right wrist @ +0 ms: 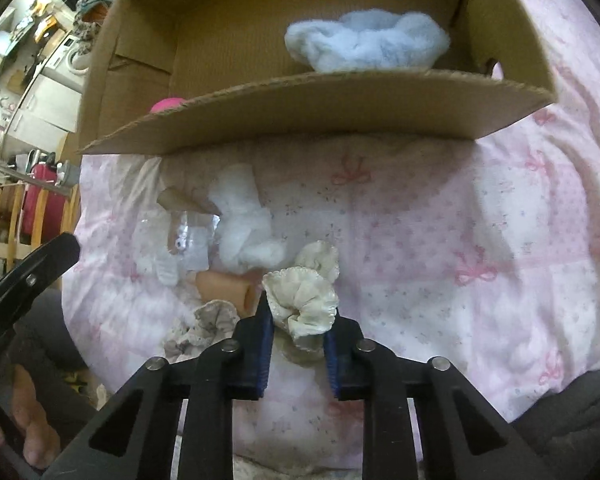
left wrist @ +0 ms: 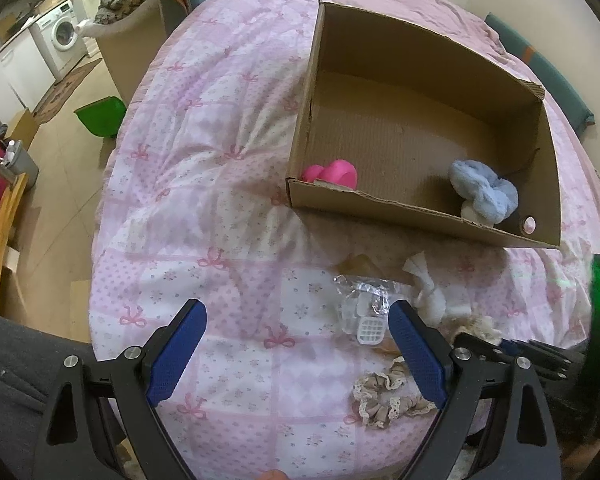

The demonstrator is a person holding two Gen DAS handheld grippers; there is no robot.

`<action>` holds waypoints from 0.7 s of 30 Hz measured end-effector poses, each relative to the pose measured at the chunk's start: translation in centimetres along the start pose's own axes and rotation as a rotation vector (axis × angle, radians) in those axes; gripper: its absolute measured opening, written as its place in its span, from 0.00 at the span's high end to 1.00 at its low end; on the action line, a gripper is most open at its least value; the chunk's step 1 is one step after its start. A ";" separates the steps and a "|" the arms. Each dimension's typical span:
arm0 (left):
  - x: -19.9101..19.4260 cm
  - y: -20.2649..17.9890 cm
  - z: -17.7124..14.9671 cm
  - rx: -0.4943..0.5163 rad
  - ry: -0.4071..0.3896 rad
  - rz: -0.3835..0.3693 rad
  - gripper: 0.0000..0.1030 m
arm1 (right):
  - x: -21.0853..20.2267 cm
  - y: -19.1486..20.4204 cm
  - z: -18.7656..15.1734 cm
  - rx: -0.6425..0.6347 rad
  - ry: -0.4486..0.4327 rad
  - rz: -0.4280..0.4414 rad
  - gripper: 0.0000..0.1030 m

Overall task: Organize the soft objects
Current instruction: 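Grasp the cream scrunchie with the right tool while the left tool grasps the beige lace scrunchie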

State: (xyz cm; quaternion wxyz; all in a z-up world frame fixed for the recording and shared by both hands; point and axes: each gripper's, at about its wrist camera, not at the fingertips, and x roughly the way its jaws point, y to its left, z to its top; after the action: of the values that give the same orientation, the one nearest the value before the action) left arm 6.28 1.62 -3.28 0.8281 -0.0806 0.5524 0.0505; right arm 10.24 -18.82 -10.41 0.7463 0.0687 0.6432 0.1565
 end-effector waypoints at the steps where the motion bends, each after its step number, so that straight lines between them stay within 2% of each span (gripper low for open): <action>1: 0.0 0.0 0.0 -0.001 0.000 0.002 0.11 | -0.4 0.0 -0.1 0.002 -0.007 0.002 0.77; 7: -0.1 0.3 0.0 -0.014 -0.004 0.007 0.11 | -3.6 -1.6 -0.8 0.079 -0.058 0.077 0.77; 13: -0.8 0.4 -0.1 -0.006 -0.022 0.001 0.11 | -8.0 -2.8 -1.0 0.116 -0.185 0.194 0.77; 17: -1.3 0.8 -0.1 -0.020 -0.031 0.002 0.11 | -9.6 -3.2 -1.5 0.113 -0.256 0.224 0.77; 21: -0.8 0.8 -0.8 -0.051 0.015 -0.005 0.11 | -10.1 -3.1 -1.7 0.112 -0.300 0.239 0.77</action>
State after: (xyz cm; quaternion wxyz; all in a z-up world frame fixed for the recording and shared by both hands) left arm 5.10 2.25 -2.87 0.8219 -0.1033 0.5568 0.0617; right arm 7.83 -25.14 -2.16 0.8050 0.2086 0.5197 0.1960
